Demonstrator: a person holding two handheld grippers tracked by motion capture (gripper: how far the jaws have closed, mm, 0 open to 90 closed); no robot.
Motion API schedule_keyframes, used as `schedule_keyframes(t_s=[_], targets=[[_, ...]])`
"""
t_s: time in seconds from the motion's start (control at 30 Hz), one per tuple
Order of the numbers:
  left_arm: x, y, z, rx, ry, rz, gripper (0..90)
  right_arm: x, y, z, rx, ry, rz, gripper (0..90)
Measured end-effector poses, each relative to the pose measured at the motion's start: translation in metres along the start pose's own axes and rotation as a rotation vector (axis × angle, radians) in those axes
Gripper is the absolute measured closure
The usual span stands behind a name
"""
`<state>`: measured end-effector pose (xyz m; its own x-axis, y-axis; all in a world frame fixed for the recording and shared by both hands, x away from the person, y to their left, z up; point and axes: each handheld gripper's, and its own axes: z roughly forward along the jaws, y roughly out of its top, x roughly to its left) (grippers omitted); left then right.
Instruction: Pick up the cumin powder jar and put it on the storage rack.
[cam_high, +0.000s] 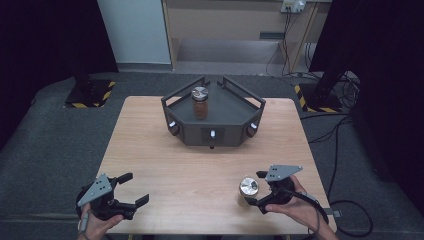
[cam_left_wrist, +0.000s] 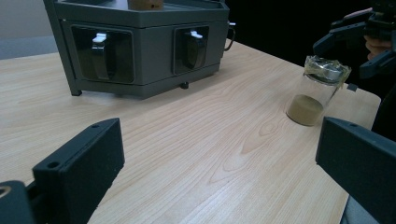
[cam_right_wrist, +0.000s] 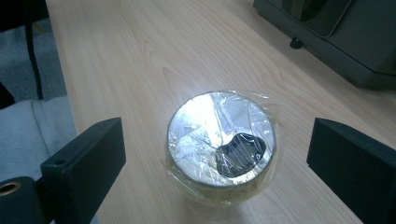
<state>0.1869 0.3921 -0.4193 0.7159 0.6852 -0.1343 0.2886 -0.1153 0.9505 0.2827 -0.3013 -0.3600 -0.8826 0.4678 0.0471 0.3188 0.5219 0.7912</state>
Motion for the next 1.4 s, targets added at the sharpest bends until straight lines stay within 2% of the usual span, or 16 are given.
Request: schedule_keyframes(t_s=[0.2,0.33,0.47,0.53,0.63,0.73,0.87,1.07,1.4], targets=[[-0.001,0.001,0.000,0.004,0.004,0.007,0.4,0.002,0.001,0.009,0.016,-0.013,-0.005,7.5],[-0.001,0.001,0.000,0.005,0.005,0.008,0.4,0.002,0.001,0.014,0.022,-0.017,-0.004,12.0],[-0.002,0.001,0.000,0.007,0.009,0.013,0.5,0.003,0.000,0.017,0.023,-0.026,-0.024,21.7],[-0.002,0.001,0.000,0.006,0.011,0.014,0.5,0.001,-0.002,0.018,0.013,-0.016,-0.032,31.6],[-0.002,0.001,0.000,0.008,0.011,0.014,0.5,0.003,0.000,0.017,0.016,-0.017,-0.037,33.1],[-0.002,0.002,0.000,0.011,0.009,0.017,0.5,0.002,-0.001,0.017,0.012,-0.018,-0.017,33.6],[-0.002,0.002,0.000,0.010,0.010,0.017,0.6,0.003,0.001,0.017,0.022,-0.019,-0.025,33.7],[-0.002,0.002,0.000,0.010,0.008,0.018,0.5,0.000,0.012,0.016,0.041,-0.003,-0.041,33.7],[-0.002,0.003,0.001,0.018,0.005,0.026,0.6,-0.015,0.052,0.004,0.043,0.064,-0.098,33.8]])
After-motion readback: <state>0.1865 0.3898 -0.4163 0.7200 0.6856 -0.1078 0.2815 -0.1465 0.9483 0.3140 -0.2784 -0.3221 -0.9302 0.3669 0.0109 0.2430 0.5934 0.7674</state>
